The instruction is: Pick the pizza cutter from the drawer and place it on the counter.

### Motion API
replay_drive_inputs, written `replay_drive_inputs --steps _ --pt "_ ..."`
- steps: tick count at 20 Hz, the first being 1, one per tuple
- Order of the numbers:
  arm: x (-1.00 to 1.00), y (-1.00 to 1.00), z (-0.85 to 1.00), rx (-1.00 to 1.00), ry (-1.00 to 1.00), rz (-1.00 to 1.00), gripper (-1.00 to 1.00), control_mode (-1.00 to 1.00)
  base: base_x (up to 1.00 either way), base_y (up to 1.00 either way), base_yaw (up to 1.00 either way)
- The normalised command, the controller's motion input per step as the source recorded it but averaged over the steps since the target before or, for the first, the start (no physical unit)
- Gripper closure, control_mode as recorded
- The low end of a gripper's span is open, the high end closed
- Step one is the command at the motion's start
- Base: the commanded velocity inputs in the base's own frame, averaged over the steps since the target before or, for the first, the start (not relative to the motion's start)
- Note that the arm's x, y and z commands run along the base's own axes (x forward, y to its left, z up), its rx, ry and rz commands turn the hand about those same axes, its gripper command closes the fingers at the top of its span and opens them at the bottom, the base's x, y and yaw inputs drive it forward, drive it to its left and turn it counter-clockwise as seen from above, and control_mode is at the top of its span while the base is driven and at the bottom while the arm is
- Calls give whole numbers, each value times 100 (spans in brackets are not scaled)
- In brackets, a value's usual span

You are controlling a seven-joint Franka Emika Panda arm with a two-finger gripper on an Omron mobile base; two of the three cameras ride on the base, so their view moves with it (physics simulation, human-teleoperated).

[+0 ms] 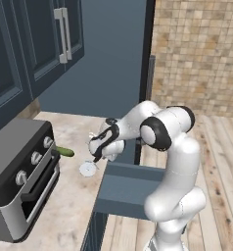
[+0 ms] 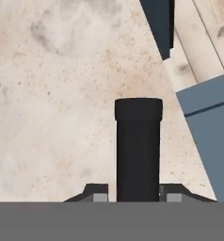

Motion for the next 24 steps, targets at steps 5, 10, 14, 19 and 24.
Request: replay_drive_inputs --steps 5,10,14,19,24 --pt "0 0 14 1 -31 13 -100 -100 0 0 0" --pt "3 0 72 7 -21 17 -100 -100 0 0 0" --pt "0 -13 100 11 -6 24 -100 -100 0 0 0" --pt "-26 -65 100 11 3 18 -100 -100 0 0 0" --pt "-49 -82 100 1 22 0 -100 -100 0 0 0"
